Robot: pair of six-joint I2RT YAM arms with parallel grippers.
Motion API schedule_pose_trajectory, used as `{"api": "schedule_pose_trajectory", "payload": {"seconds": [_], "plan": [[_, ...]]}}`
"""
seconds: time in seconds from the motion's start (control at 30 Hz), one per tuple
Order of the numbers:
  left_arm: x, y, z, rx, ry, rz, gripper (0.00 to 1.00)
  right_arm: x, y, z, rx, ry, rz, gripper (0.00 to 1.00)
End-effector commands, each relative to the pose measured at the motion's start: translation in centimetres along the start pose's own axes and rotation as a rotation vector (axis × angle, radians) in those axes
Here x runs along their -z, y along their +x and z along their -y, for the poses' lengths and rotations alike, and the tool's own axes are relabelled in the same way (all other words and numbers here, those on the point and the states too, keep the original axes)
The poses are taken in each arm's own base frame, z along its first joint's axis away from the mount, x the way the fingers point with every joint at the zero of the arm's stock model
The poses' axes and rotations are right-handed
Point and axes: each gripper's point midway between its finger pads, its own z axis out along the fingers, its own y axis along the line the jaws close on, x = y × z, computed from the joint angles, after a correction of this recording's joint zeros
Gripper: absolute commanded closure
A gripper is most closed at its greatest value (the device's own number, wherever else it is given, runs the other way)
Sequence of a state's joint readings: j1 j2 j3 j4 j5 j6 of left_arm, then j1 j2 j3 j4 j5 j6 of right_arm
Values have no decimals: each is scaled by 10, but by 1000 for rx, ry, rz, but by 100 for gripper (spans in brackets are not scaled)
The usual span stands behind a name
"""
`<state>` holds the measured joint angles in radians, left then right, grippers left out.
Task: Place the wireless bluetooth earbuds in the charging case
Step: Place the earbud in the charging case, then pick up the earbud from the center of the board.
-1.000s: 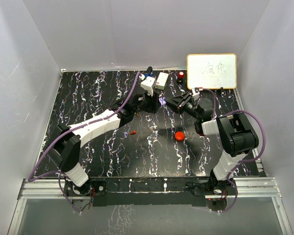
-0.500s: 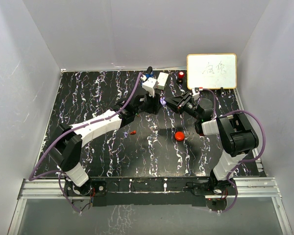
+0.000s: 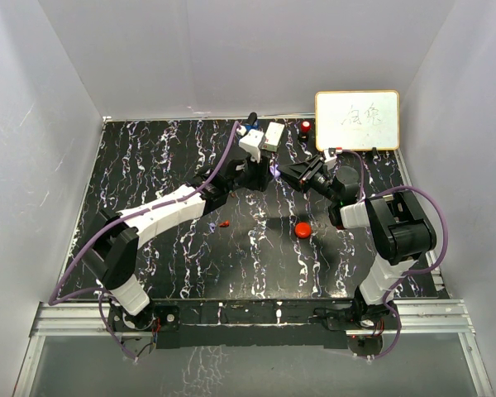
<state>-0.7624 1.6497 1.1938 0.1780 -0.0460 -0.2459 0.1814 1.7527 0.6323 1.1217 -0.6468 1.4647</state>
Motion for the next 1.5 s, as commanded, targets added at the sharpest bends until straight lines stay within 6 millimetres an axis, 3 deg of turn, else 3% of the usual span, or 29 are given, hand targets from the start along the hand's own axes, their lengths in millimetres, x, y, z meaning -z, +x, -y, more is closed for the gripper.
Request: {"api": "schedule_pose_trajectory", "payload": {"seconds": [0.0, 0.7, 0.8, 0.97, 1.17, 1.47], "plan": [[-1, -20, 3, -7, -6, 44, 52, -3, -6, -32, 79, -89, 10, 100], [4, -23, -3, -2, -41, 62, 52, -3, -7, -31, 79, -87, 12, 100], [15, -30, -3, 26, -47, 99, 52, -3, -6, -29, 81, -85, 9, 100], [52, -39, -21, 128, -106, 147, 50, -4, -3, -29, 110, -90, -13, 100], [72, 22, -51, 308, -174, 9, 49, 2, 10, -8, 165, -40, -65, 100], [97, 104, -84, 313, -366, -205, 51, 9, 37, 3, 228, 6, -133, 100]]}}
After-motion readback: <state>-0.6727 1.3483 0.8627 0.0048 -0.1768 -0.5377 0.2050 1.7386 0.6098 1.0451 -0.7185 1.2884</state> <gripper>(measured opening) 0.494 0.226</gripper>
